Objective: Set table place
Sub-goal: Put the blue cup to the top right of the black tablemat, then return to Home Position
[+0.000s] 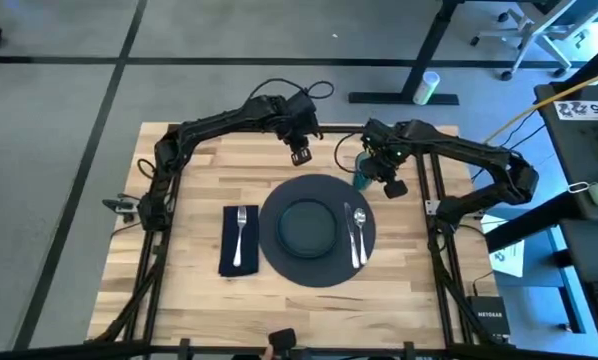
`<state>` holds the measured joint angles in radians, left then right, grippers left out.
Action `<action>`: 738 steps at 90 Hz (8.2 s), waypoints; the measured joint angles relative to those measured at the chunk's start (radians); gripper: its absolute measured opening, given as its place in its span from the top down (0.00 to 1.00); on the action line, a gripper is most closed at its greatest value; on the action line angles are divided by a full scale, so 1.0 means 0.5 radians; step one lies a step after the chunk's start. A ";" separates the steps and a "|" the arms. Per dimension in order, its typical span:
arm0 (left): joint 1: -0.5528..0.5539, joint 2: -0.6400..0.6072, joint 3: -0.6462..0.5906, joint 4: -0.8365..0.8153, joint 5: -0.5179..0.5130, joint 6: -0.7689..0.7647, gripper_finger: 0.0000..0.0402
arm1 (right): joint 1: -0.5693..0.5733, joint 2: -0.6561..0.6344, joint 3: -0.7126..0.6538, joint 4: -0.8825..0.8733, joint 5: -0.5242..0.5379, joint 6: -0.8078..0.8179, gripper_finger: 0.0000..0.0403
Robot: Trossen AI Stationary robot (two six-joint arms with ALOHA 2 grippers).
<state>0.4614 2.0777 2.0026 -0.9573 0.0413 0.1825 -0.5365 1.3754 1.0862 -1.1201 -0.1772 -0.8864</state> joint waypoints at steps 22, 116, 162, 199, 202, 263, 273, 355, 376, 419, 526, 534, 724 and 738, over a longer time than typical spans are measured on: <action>0.001 0.000 0.000 -0.001 0.000 -0.013 1.00 | -0.001 0.004 -0.005 0.015 0.002 0.006 0.98; -0.001 0.001 0.000 -0.002 0.000 -0.022 1.00 | -0.001 0.011 -0.013 0.021 0.098 0.036 0.59; -0.089 -0.176 -0.001 -0.029 0.012 -0.029 1.00 | 0.001 0.007 0.286 -0.106 0.091 -0.033 0.55; -0.300 -0.366 0.000 0.065 0.024 0.016 1.00 | 0.001 0.003 0.432 -0.433 0.054 -0.071 0.62; -0.319 -0.371 0.000 0.081 0.026 0.024 1.00 | 0.001 0.003 0.432 -0.434 0.054 -0.072 0.65; -0.525 -0.373 -0.094 0.929 0.233 -0.006 1.00 | 0.221 -0.411 0.318 -0.278 -0.074 -0.002 0.99; -0.553 -0.378 -0.266 1.297 0.232 -0.085 1.00 | 0.274 -0.541 0.240 -0.188 -0.070 0.060 1.00; -0.662 -0.978 -1.430 2.000 0.220 -0.211 1.00 | 0.319 -1.548 -0.662 0.963 -0.351 0.367 1.00; -0.659 -1.313 -1.931 2.226 0.205 -0.254 1.00 | 0.318 -1.743 -0.880 1.266 -0.466 0.447 1.00; -0.595 -1.965 -2.625 2.274 0.111 -0.244 1.00 | 0.318 -1.871 -1.350 1.850 -0.470 0.600 1.00; -0.563 -3.287 -3.714 2.343 0.101 -0.569 1.00 | 0.313 -2.740 -2.025 2.191 -0.007 0.811 1.00; -0.562 -3.378 -3.752 2.322 0.101 -0.609 1.00 | 0.314 -2.743 -2.089 2.330 0.057 0.833 1.00; -0.551 -3.869 -3.986 1.985 -0.338 -0.715 1.00 | 0.314 -2.667 -2.157 2.286 0.197 0.878 1.00; -0.549 -3.863 -3.986 1.977 -0.355 -0.560 1.00 | 0.314 -2.667 -2.157 2.288 0.190 0.875 1.00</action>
<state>0.1871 0.1462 0.0093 0.0311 -0.1365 -0.0974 -0.3798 0.0418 0.0074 0.0238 -0.0822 -0.4488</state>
